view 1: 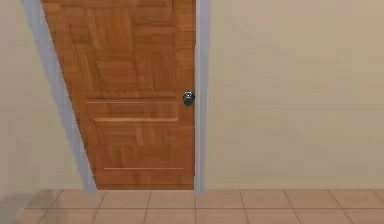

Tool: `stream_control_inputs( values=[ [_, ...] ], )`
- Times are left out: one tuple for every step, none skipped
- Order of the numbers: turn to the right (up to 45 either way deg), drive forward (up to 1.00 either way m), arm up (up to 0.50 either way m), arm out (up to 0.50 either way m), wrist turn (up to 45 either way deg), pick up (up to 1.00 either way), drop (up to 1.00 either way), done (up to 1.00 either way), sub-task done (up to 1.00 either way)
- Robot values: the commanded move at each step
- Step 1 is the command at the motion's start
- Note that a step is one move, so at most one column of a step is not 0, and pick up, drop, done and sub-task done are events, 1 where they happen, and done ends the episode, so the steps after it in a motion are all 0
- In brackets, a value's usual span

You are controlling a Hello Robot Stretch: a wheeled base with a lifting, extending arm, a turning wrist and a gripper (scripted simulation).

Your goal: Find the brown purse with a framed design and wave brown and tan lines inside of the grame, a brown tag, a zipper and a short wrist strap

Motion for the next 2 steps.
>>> stream_control_inputs(
  values=[
    [-45.0,0.00,0.00,0.00,0.0,0.00,0.00,0.00,0.00],
    [-45.0,0.00,0.00,0.00,0.0,0.00,0.00,0.00,0.00]
  ],
)
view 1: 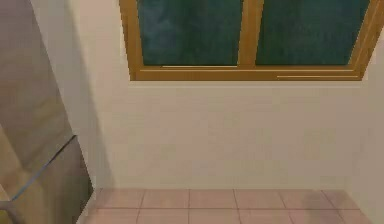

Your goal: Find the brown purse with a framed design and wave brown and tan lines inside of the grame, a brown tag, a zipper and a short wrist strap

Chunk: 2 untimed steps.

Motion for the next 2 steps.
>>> stream_control_inputs(
  values=[
    [-45.0,0.00,0.00,0.00,0.0,0.00,0.00,0.00,0.00],
    [-42.0,0.00,0.00,0.00,0.0,0.00,0.00,0.00,0.00]
  ],
)
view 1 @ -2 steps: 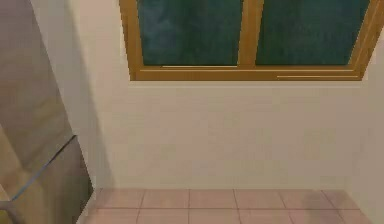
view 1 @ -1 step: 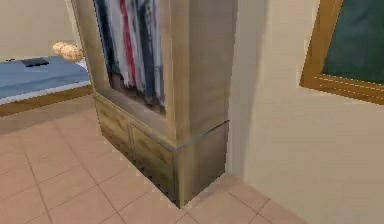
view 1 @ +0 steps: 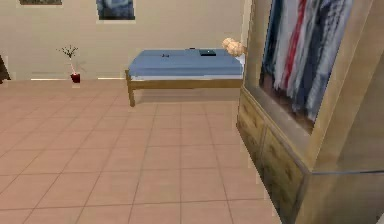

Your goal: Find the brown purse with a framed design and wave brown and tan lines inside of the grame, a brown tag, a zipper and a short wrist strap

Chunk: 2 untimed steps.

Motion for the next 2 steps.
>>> stream_control_inputs(
  values=[
    [0.0,1.00,0.00,0.00,0.0,0.00,0.00,0.00,0.00],
    [-3.0,0.00,0.00,0.00,0.0,0.00,0.00,0.00,0.00]
  ],
)
